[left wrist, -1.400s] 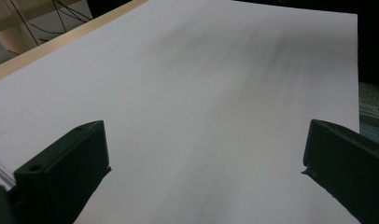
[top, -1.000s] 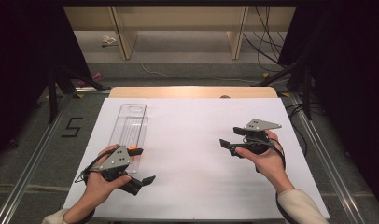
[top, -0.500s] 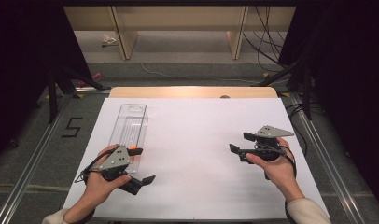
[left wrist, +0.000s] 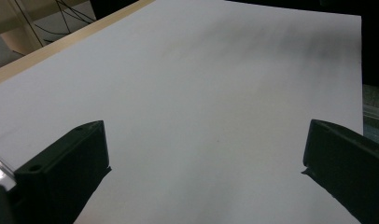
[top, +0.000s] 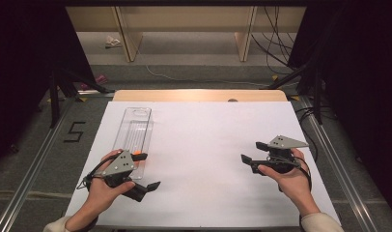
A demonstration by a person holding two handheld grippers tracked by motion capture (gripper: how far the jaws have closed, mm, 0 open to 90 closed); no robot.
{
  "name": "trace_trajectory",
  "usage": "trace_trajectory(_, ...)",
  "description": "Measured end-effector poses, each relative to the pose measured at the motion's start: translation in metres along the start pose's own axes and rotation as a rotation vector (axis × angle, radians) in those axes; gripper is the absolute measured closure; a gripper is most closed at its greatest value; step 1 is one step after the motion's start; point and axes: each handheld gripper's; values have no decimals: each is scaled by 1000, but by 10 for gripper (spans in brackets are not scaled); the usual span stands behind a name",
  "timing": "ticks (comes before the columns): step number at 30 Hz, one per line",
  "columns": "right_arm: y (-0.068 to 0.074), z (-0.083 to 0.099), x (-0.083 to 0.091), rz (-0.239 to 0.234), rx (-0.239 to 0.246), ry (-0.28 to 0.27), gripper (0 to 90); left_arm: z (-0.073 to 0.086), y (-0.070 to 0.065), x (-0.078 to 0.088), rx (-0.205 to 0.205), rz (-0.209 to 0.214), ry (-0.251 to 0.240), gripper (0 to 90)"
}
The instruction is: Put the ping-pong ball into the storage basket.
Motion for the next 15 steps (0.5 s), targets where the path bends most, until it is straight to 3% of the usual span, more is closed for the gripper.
trace_trajectory(15,4,9,12,10,-3,6,229,0,1,0,0,-2,-1,0)
Point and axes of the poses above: each handheld gripper's, and its own axes: x roughly backward along the jaws, z roughly out of its underside, y roughly to its left, and after that the axes turned 8 degrees about x, right-handed
